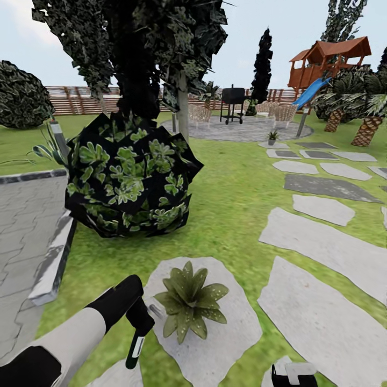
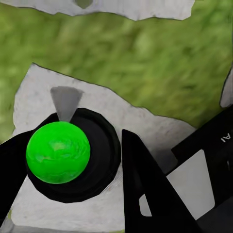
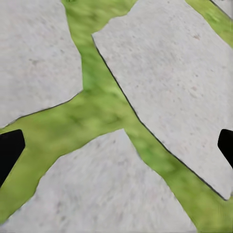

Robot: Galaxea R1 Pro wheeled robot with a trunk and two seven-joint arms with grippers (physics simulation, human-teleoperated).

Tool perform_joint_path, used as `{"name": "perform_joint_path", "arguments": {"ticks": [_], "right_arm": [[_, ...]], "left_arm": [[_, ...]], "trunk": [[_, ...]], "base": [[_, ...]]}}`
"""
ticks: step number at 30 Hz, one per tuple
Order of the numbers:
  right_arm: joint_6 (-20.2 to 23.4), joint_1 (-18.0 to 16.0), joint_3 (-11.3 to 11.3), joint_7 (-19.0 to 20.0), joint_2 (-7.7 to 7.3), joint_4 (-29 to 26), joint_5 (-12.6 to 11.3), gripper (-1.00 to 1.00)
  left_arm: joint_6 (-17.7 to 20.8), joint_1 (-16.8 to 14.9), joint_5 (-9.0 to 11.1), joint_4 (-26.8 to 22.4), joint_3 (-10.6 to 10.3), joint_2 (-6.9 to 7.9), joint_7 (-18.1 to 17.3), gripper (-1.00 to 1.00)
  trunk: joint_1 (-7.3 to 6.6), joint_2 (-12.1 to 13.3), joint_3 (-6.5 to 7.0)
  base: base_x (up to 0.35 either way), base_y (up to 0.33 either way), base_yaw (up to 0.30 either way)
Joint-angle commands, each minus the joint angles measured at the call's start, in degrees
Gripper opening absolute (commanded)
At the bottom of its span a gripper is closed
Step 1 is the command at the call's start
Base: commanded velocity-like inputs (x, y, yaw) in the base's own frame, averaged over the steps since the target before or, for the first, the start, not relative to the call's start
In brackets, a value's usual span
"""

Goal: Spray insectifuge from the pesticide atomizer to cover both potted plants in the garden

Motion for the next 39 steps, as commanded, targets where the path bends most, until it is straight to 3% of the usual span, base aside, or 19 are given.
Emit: {"name": "perform_joint_path", "arguments": {"ticks": [1,5,8,11,15,21,26,33,39], "right_arm": [[-0.08,-0.04,-0.14,-0.39,0.03,0.07,0.58,1.0],[-0.09,-0.04,-0.14,-0.39,0.02,0.07,0.58,1.0],[-0.09,-0.04,-0.14,-0.39,0.03,0.07,0.58,1.0],[-0.02,-0.04,-0.14,-0.39,0.02,0.07,0.58,1.0],[-0.03,-0.04,-0.14,-0.39,0.03,0.07,0.58,1.0],[-0.08,-0.04,-0.14,-0.39,-0.06,0.07,0.58,1.0],[-0.09,-0.04,-0.14,-0.39,-0.05,0.07,0.58,1.0],[-0.09,-0.04,-0.19,-0.45,-0.11,0.07,0.58,1.0],[-0.09,-0.04,-0.15,-0.48,-0.13,0.07,0.58,1.0]], "left_arm": [[0.03,0.02,-0.63,-0.05,-0.44,0.03,-0.6,-1.0],[-0.43,1.07,-1.8,0.65,-0.81,0.56,-0.54,-1.0],[-5.69,3.71,-2.74,0.76,-0.76,1.48,-0.48,-1.0],[-7.58,4.56,-2.85,0.74,-0.54,1.6,-0.43,-1.0],[-7.92,4.71,-2.87,0.71,-0.46,1.51,0.5,-1.0],[-7.72,4.77,-2.52,0.74,-0.11,1.43,5.14,-1.0],[-8.16,4.91,-1.28,0.76,0.15,1.2,5.58,-1.0],[-17.91,5.92,-0.33,1.41,2.52,1.14,5.67,-1.0],[-19.9,7.3,-0.64,2.02,2.66,1.16,8.13,-1.0]], "trunk": [[0.01,-0.02,-0.05],[0.01,-0.02,-0.05],[0.01,-0.02,-0.05],[0.01,-0.02,-0.05],[0.01,-0.02,-0.05],[0.01,-0.02,-0.05],[0.01,-0.02,-0.05],[0.01,-0.02,-0.05],[0.01,-0.02,-0.05]], "base": [[0.17,0.178,-0.043],[0.094,0.088,-0.013],[0.009,0.008,-0.001],[0.001,0.001,0.0],[0.0,0.0,0.0],[0.0,0.0,0.0],[0.0,0.0,0.0],[0.0,0.0,0.0],[0.0,0.0,0.0]]}}
